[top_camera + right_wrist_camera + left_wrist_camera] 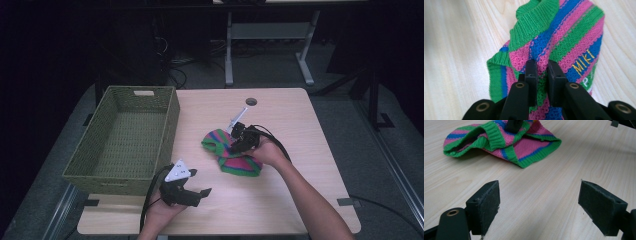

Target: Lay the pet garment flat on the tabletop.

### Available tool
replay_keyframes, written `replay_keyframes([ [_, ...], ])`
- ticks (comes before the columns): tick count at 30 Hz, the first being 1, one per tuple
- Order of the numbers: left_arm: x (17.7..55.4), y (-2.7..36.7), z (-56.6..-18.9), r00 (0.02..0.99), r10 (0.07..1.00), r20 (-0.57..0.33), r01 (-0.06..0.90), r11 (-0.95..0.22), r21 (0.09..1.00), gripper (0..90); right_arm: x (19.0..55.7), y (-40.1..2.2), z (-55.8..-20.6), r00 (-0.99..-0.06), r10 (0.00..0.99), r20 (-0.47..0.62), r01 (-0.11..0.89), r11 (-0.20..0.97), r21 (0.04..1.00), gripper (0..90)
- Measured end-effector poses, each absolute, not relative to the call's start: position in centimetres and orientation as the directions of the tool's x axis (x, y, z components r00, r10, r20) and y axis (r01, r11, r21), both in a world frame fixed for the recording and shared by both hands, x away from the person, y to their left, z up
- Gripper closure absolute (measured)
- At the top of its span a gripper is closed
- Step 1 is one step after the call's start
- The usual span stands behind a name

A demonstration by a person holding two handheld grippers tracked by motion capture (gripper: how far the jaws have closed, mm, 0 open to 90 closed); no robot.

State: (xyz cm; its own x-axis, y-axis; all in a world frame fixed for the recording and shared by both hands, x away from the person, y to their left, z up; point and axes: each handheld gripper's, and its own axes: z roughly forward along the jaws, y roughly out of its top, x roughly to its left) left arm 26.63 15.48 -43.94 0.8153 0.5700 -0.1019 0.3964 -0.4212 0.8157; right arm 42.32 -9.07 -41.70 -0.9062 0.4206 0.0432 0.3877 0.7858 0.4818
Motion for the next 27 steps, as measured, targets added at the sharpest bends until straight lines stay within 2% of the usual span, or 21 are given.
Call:
replay_keyframes([
  [12,26.6,15.5,-43.9,0.815,0.570,-0.099,0.394,-0.422,0.816,17.2,41.5,-10.2,-40.0,-0.906,0.419,0.060,0.388,0.765,0.514,80.0],
  [27,26.1,15.7,-43.5,0.818,0.569,-0.081,0.371,-0.415,0.831,17.2,36.9,-12.1,-35.8,-0.917,0.398,0.015,0.331,0.741,0.585,80.2],
])
